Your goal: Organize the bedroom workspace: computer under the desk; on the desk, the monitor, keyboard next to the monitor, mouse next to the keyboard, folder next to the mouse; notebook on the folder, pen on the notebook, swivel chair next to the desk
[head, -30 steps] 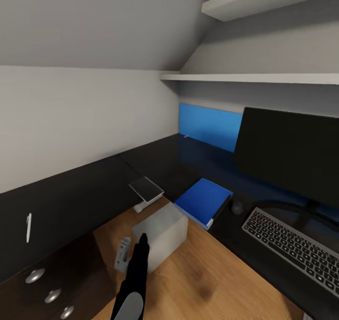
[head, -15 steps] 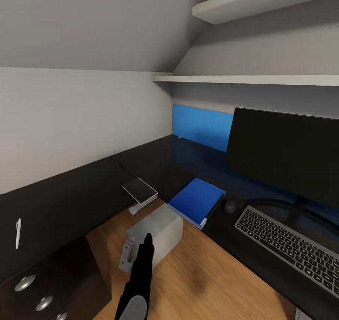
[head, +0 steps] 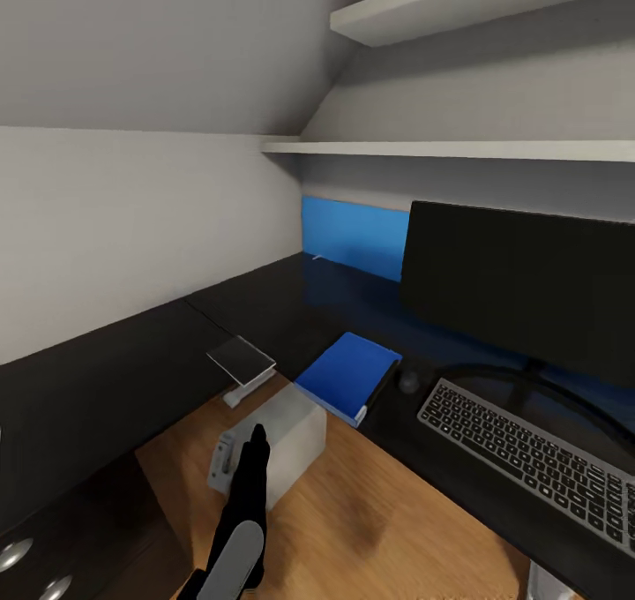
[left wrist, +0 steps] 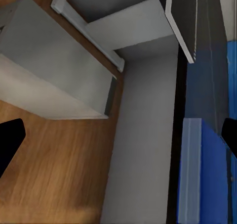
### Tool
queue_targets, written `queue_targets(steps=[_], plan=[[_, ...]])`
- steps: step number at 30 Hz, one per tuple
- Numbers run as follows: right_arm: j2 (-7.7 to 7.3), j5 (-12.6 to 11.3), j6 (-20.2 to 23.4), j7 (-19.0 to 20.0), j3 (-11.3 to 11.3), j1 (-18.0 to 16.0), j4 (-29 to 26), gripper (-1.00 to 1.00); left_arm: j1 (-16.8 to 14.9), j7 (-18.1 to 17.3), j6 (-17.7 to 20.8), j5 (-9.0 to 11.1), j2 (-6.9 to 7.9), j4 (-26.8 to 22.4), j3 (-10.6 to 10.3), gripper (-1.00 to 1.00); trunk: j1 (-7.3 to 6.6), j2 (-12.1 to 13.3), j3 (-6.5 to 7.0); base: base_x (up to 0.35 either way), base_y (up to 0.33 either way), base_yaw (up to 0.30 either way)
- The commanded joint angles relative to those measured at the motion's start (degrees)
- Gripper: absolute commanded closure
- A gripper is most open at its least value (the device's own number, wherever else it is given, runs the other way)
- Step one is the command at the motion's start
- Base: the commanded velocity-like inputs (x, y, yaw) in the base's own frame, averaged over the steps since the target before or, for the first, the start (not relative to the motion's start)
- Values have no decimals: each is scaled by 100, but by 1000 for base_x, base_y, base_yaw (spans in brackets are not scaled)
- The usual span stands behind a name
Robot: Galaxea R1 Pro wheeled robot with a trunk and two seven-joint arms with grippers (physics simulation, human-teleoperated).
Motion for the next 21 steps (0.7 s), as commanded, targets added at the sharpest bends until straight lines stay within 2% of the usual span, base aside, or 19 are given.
queue_targets(steps=[1,8,16,20,21], plan=[[-5,-48,7,-32,32,-8,2,-100,-9,-24,-30,16,14,-12,39,-100,0,-3,-4,0,0,-288],[18,-53,114,-39,32,-28,82,-100,-21,-631,-26,-30,95,-28,226,-100,0,-3,-4,0,0,-290],[19,-47,129,-44,31,-31,95,-100,17,-829,-27,-28,160,-44,310,-100,0,-3,-4,0,0,-130],[38,-41,137,-50,32,-31,109,-100,39,-886,-20,6,303,-255,538,-100,0,-3,-4,0,0,-24],[134,-45,229,-41,28,-60,243,-100,51,-901,17,10,498,-397,742,-100,0,-3,-4,0,0,-6]])
